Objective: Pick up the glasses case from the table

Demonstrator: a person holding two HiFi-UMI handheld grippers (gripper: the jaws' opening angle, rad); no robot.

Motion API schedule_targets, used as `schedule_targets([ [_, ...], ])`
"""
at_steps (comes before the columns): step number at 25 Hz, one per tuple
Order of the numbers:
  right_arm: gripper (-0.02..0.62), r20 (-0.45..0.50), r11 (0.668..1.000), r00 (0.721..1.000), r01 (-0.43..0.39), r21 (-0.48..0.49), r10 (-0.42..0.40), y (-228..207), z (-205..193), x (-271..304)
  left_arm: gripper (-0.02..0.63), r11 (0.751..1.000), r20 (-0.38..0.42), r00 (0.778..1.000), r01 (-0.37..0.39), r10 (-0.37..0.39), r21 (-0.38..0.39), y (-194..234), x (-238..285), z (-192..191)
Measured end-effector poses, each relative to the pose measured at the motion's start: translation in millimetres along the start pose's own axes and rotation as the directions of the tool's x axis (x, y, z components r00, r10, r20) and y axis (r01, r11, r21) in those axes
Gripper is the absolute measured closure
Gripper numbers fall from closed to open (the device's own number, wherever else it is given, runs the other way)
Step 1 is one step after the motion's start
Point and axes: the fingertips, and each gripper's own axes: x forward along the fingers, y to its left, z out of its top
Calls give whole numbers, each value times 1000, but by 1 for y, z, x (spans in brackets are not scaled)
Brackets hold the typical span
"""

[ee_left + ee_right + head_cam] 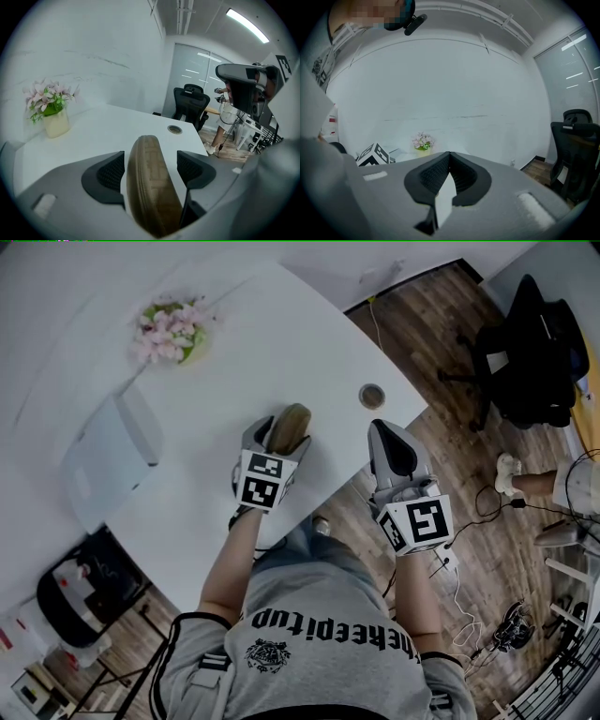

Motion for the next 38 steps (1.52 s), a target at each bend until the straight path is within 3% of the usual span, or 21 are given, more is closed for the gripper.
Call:
schedule_targets([
  [12,594,-11,1000,1000,24,19,-24,-10,-7,-1,252,1000,-55,998,-6,5,-7,2,14,-13],
  [17,594,-8,999,1000,23,22,-23,-11,-7,0,307,1000,-65,998,-20,19,-19,6,13,-16],
  [26,594,-1,1000,1000,17,22,-17,-9,-5,-2,310,999,-83,996,-36,36,5,6,10,-17],
  [38,594,25,1000,1000,-15,16,15,-1,-2,-13,310,998,22,999,-40,41,-47,-7,-18,3],
])
